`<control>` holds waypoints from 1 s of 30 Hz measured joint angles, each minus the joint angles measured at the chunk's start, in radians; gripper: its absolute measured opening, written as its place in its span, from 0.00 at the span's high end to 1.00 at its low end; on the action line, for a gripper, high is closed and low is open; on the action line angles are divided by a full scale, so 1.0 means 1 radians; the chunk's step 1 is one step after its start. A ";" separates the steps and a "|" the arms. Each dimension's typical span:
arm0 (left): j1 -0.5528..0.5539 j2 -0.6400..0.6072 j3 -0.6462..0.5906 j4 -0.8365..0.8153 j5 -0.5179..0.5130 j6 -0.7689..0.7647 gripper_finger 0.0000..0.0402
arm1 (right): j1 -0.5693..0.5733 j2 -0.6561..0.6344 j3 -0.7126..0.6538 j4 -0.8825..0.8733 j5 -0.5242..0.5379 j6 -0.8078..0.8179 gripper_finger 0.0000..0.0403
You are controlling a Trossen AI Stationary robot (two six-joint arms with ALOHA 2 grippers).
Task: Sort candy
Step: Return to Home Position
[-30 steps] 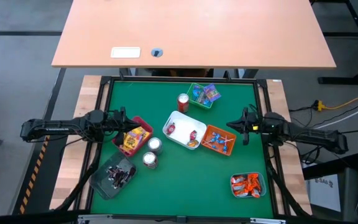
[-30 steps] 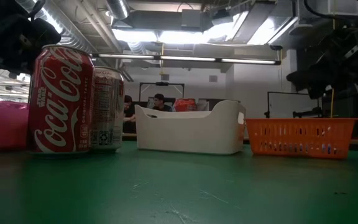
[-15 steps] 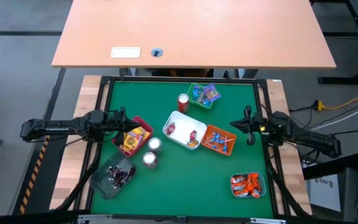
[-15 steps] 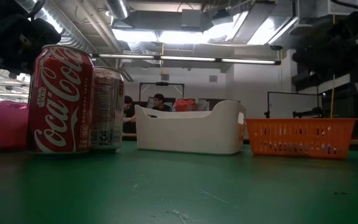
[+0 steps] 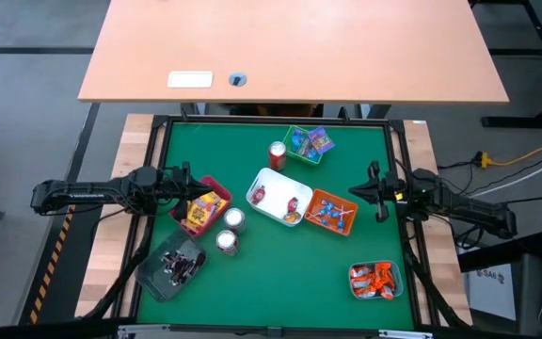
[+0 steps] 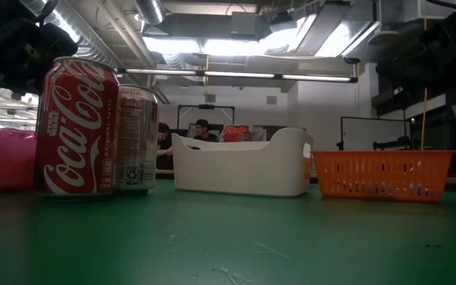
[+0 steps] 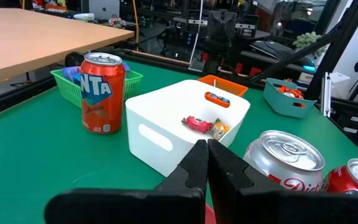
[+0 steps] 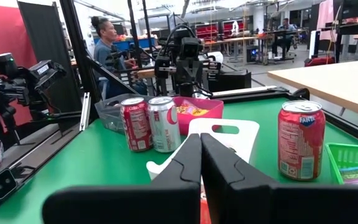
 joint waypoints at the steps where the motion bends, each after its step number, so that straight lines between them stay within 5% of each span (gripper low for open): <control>1: 0.000 0.000 0.000 0.000 0.000 0.000 1.00 | 0.000 0.001 0.000 0.000 0.001 0.000 0.99; 30: 0.000 0.000 0.000 0.000 0.000 0.000 1.00 | 0.000 0.002 0.000 -0.003 0.011 0.003 0.99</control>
